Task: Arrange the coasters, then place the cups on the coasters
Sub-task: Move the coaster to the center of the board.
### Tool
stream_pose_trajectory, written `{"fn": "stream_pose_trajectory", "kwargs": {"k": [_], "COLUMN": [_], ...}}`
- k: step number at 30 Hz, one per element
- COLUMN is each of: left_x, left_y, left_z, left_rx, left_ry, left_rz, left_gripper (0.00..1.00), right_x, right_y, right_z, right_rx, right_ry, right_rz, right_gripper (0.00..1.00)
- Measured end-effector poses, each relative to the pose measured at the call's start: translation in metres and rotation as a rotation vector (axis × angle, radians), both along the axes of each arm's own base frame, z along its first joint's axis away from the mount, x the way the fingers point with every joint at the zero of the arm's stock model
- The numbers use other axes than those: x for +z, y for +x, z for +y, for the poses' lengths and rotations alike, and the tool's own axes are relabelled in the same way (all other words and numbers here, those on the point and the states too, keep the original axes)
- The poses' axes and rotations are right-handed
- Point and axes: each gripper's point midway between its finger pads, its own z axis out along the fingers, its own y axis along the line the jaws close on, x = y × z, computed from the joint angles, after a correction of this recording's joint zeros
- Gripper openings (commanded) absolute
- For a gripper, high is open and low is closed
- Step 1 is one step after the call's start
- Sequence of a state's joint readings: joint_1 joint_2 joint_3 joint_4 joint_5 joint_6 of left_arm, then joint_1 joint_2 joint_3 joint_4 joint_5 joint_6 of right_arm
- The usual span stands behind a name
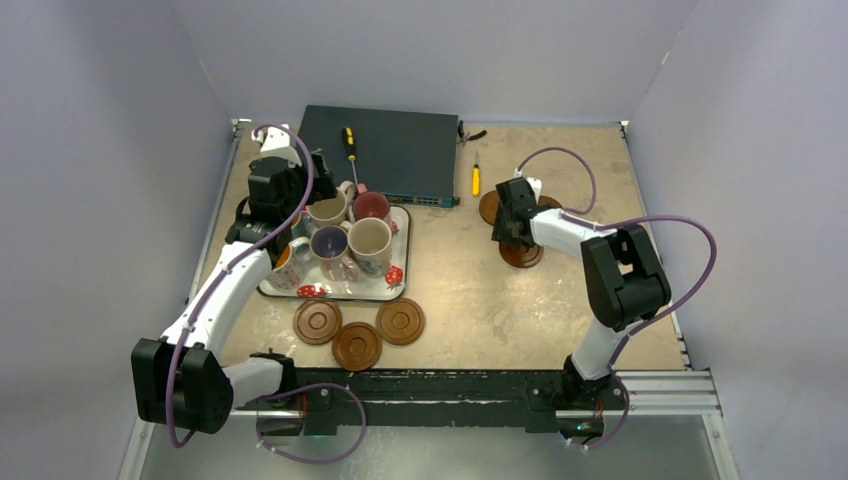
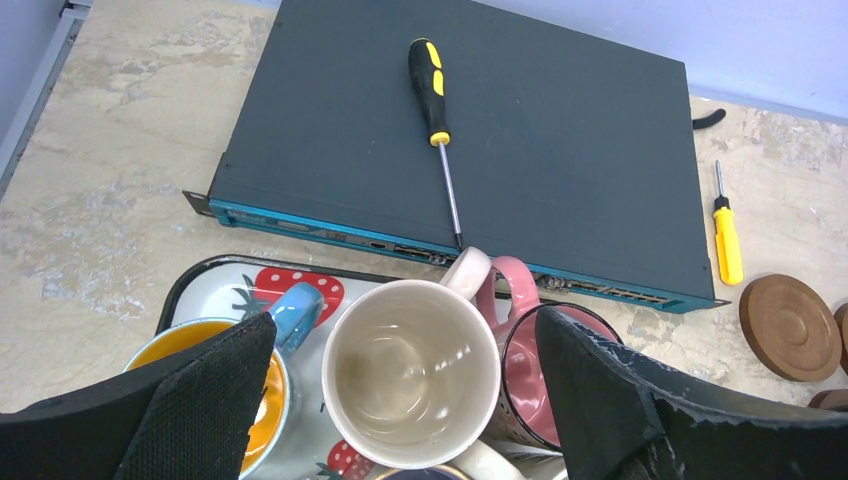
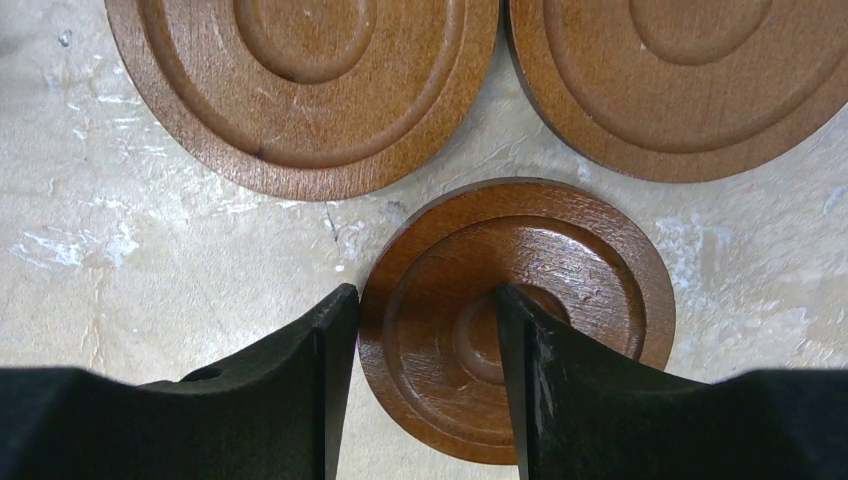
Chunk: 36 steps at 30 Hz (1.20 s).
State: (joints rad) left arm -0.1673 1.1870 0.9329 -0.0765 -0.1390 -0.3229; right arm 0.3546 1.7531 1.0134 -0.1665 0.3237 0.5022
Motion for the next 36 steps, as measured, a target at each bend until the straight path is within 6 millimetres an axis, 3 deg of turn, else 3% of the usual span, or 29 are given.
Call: {"fn": "stream_pose_trajectory", "kwargs": {"k": [36], "left_x": [0.0], "left_y": [0.0], "left_z": [0.001], "left_rx": [0.006], "left_ry": [0.003], "left_rz": [0.0], "left_gripper": [0.96], "right_x": [0.001], "right_y": [0.013], "right_z": [-0.006], "right_rx": [0.007], "right_ry": [-0.013], "right_rz": [-0.014], "right_gripper": [0.52]}}
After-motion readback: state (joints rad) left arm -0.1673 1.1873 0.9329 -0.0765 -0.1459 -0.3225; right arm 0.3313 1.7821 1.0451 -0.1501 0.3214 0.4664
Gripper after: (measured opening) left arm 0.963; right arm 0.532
